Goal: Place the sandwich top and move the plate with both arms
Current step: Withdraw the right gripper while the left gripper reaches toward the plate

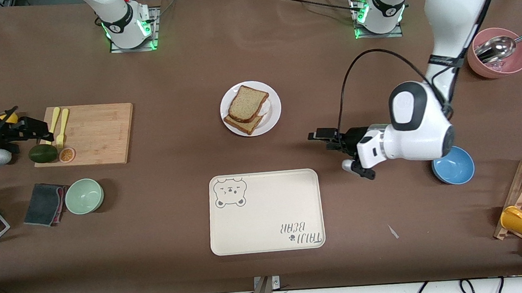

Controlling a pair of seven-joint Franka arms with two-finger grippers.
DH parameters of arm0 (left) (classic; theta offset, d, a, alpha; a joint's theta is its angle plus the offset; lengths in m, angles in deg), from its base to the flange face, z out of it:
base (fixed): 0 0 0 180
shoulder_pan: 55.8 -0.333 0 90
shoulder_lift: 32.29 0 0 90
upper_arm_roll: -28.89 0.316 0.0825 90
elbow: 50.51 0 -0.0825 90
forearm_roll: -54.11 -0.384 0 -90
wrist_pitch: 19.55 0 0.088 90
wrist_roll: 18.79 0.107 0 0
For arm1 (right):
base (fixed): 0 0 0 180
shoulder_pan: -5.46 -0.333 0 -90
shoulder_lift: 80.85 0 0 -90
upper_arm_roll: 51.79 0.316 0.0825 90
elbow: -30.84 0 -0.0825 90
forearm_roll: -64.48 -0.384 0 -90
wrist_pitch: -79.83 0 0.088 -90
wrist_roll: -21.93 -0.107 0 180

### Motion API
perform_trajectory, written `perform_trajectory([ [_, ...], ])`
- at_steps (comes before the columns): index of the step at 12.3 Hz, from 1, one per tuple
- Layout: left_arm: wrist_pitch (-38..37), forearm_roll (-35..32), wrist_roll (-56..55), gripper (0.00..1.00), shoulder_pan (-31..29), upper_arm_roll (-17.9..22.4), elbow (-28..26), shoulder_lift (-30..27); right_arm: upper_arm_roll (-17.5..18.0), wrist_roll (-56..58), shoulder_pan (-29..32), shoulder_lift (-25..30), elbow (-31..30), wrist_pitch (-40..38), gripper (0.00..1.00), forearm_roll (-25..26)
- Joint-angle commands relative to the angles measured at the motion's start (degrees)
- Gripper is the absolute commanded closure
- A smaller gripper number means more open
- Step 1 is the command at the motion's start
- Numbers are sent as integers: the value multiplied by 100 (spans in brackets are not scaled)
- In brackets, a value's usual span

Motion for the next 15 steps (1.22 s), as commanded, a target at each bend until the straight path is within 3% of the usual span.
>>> perform_trajectory([
  [1, 57, 732, 950, 1, -112, -2, -568, -32, 346, 56, 399, 259, -143, -18, 0, 80],
  [3, 127, 812, 1022, 1, -59, -11, -779, -24, 1115, 14, 898, 662, -466, 16, 0, 124],
  [5, 93, 1259, 1747, 1, -33, -37, -833, 107, 1741, 4, 1418, 786, -740, 252, 0, 588],
  [7, 101, 1270, 1918, 3, 81, -46, -763, 310, 1770, -13, 1516, 1214, -1143, 831, 0, 713],
  [9, 136, 1287, 1918, 16, 248, -46, -763, 468, 1962, -171, 1849, 1516, -1566, 1176, 0, 713],
  [10, 136, 1400, 1918, 18, 257, -46, -798, 486, 1989, -415, 1850, 1542, -1567, 1168, 0, 722],
  [11, 136, 1584, 1918, 16, 301, -46, -850, 486, 1998, -722, 1859, 1638, -1602, 1107, 0, 722],
  [13, 75, 1586, 1918, 1, 371, -55, -904, 425, 2042, -954, 1877, 1718, -1594, 818, 0, 731],
  [15, 49, 1560, 2285, 1, 363, -107, -912, 486, 2042, -971, 1886, 1885, -1594, 694, 0, 739],
])
